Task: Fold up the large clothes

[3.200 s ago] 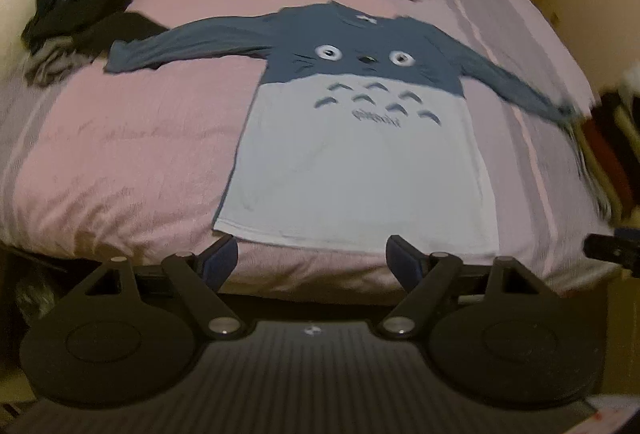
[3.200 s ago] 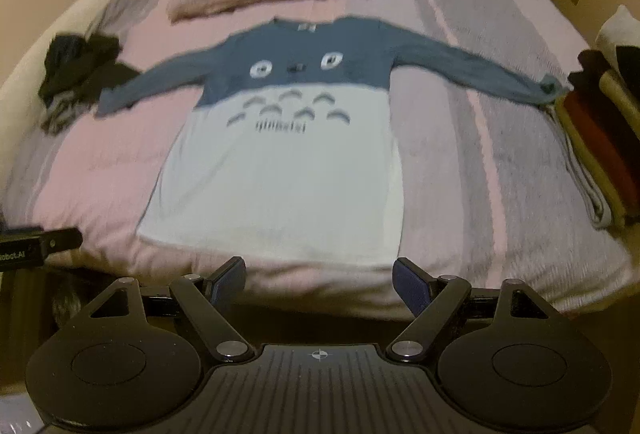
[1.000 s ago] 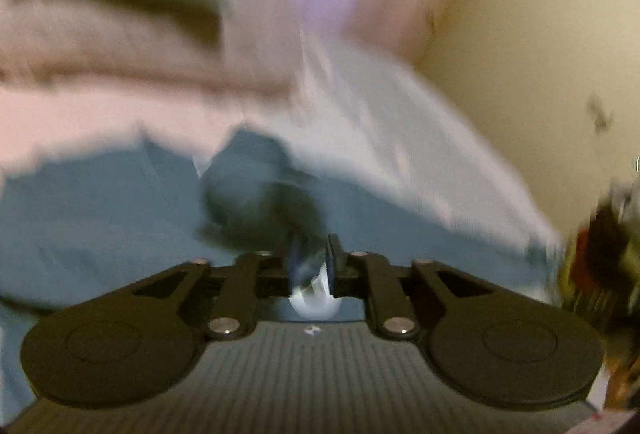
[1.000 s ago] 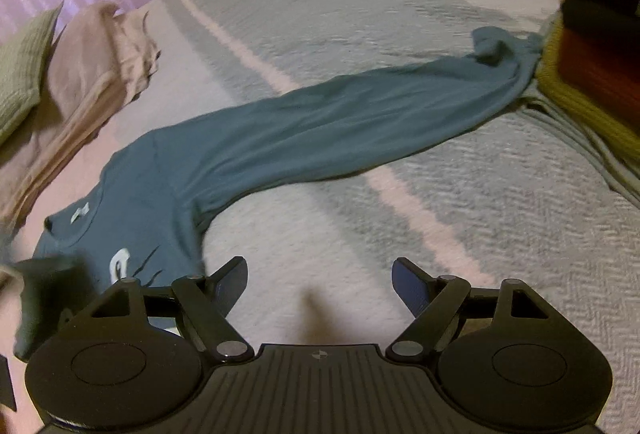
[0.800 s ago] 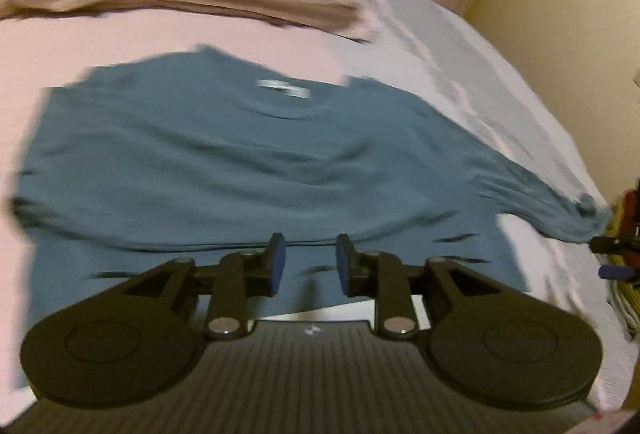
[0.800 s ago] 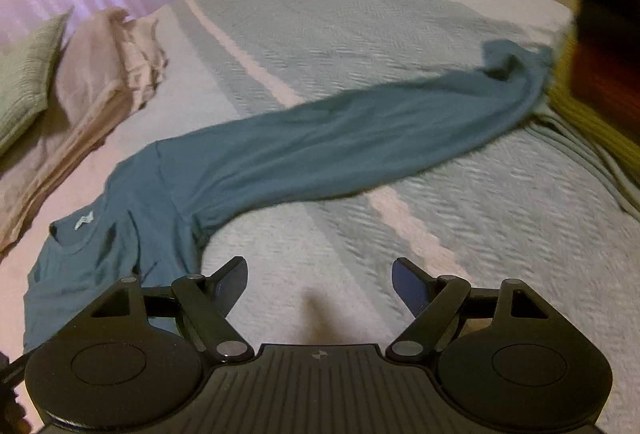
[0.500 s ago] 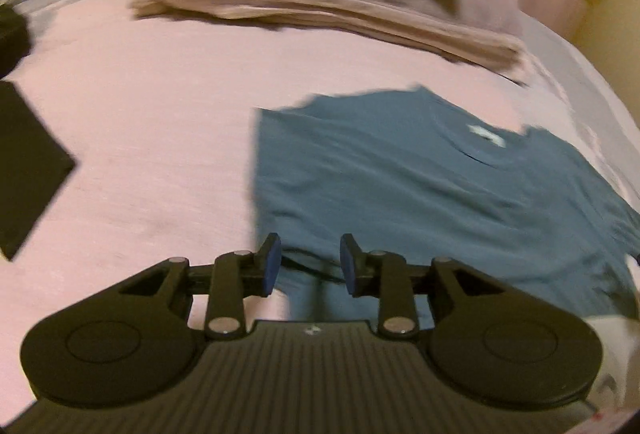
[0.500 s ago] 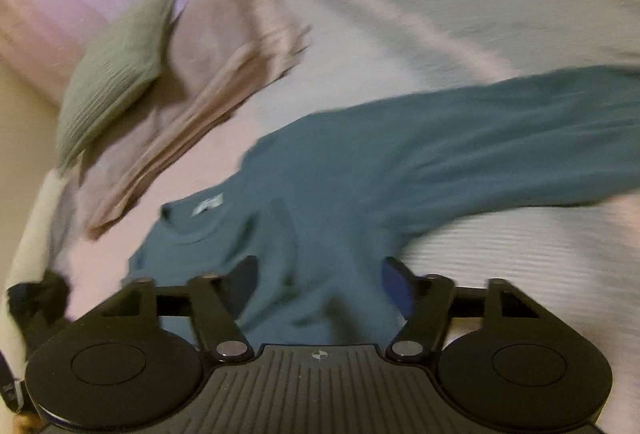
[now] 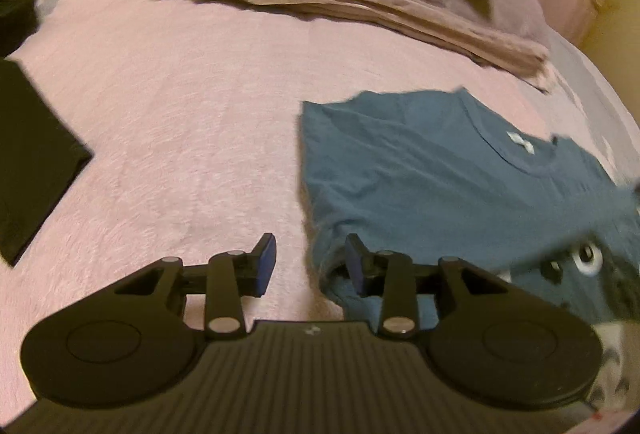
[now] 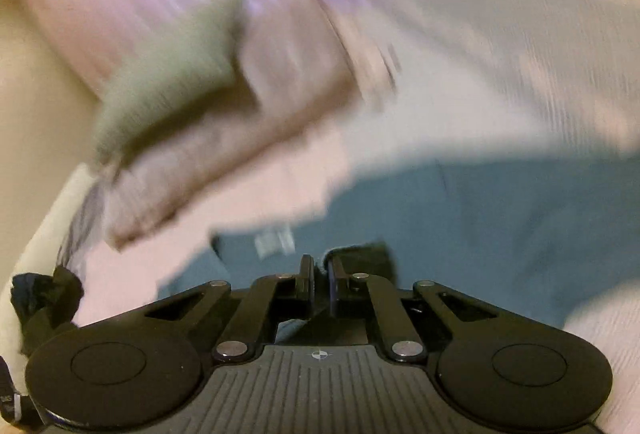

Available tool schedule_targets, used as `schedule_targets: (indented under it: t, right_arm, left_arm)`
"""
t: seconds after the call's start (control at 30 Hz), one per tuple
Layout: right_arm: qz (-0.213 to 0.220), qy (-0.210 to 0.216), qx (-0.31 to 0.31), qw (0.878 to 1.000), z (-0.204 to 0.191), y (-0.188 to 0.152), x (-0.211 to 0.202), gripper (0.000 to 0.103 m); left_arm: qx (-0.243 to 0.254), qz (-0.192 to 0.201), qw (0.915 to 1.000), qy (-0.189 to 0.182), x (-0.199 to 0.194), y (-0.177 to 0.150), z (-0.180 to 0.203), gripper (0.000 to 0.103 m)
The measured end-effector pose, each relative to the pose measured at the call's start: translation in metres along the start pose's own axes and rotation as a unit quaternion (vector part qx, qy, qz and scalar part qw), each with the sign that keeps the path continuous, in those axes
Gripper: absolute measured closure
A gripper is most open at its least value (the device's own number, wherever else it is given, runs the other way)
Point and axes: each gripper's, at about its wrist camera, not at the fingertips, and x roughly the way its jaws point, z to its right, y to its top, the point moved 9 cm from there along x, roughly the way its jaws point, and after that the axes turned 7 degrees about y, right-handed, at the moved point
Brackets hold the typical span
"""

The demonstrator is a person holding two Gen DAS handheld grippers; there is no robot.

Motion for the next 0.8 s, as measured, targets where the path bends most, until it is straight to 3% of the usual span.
schedule_targets:
  t: [0.07,0.1,0.17,0.2,0.3,0.4,0.53,0.63,0.7,0.73,0.8]
  right_arm:
    - [0.016,-0.036,-0.022,0.999,0.008,0.005,-0.01,0.1]
    - [0.003,-0.054,-0.017,0.998,0.018,0.0,-0.009,0.1]
    - [-0.035,-0.092,0.015,0.995,0.047,-0.02,-0.003,0.1]
    - [-0.057,-0.1,0.027,0.993,0.056,-0.032,0.002,0.1]
    - [-0.128,-0.138,0.035,0.981,0.08,-0.065,0.018,0.1]
    - [-0.136,-0.154,0.033,0.978,0.085,-0.068,0.012,0.098]
    - [-0.115,-0.22,-0.019,0.969,0.075,-0.053,-0.008,0.08]
    - [-0.109,-0.164,-0.004,0.98,0.065,-0.055,-0.01,0.079]
    - [-0.136,-0.148,0.022,0.979,0.074,-0.069,-0.003,0.078]
    - [-0.147,-0.15,0.045,0.977,0.084,-0.077,-0.001,0.078]
    - [-0.12,-0.131,0.104,0.979,0.098,-0.07,-0.013,0.078]
  left_arm:
    - [0.034,-0.003,0.9993,-0.016,0.001,-0.006,0.013,0.071]
    - [0.052,-0.003,0.9985,-0.02,0.001,-0.01,0.019,0.071]
    - [0.094,-0.007,0.9953,-0.02,0.006,-0.018,0.032,0.073]
    - [0.107,-0.008,0.9941,-0.019,0.009,-0.021,0.036,0.081]
    - [0.124,-0.015,0.9921,-0.015,0.019,-0.027,0.039,0.089]
    - [0.125,-0.025,0.9917,-0.007,0.022,-0.028,0.032,0.091]
    - [0.127,-0.034,0.9913,0.01,0.012,-0.023,0.017,0.085]
    - [0.086,-0.018,0.9961,-0.001,-0.002,-0.008,0.009,0.084]
    - [0.054,-0.003,0.9985,-0.011,-0.005,0.002,0.013,0.081]
    - [0.045,-0.004,0.9989,-0.015,0.0,0.003,0.019,0.079]
    - [0.056,-0.029,0.998,-0.007,0.02,-0.003,0.034,0.078]
